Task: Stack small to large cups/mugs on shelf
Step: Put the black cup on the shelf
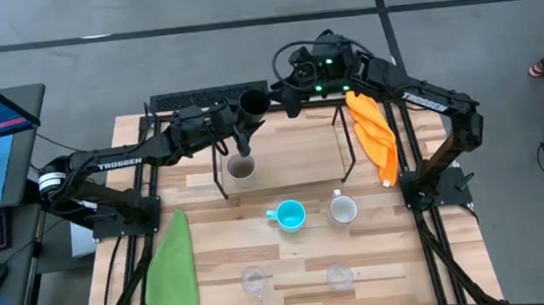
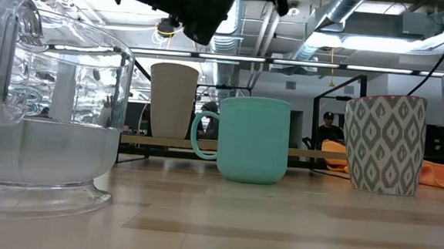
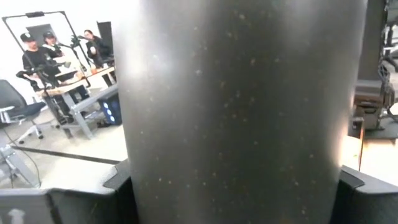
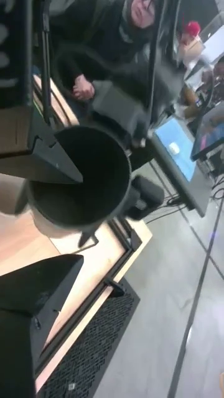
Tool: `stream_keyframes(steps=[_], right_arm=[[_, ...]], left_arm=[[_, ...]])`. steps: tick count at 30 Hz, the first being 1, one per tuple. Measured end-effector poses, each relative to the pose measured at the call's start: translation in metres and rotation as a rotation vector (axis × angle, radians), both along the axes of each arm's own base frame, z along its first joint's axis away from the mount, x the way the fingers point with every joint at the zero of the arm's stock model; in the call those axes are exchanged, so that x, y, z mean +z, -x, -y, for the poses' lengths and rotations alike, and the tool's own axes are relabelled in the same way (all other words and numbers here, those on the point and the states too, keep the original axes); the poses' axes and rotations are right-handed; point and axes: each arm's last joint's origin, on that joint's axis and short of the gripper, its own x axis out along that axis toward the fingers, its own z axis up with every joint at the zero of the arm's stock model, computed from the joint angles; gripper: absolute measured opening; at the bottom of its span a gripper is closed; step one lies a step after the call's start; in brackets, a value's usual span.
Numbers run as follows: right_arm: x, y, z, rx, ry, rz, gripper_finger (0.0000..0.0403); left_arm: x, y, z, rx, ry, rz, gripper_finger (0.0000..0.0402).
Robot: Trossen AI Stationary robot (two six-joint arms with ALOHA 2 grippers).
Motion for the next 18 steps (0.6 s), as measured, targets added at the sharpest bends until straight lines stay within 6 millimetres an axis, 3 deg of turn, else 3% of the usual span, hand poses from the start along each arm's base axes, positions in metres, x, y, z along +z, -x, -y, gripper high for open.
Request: stream_keyframes(steps=[4,11,14,18], right_arm=[[-0.016,-0.014,0.005,0.013,-0.023,-0.037,0.0215],[-0.023,-0.021,0.004,0.044,-0.049,-0.056,0.0197],[-0.024,-0.021,0.004,0.041,-0.050,-0.060,0.0147],[-0.024,-0.020,0.006,0.037,-0.057,-0.065,0.0049]], left_arm=[[-0.001,0.000,0.000,-0.001,0.001,-0.006,0.0282],[-0.003,0.000,0.000,-0.001,-0.001,-0.027,0.0282],[-0.004,0.000,0.000,-0.001,0.006,-0.040,0.0282],[-0.003,0.000,0.000,0.006,-0.022,-0.044,0.0282]])
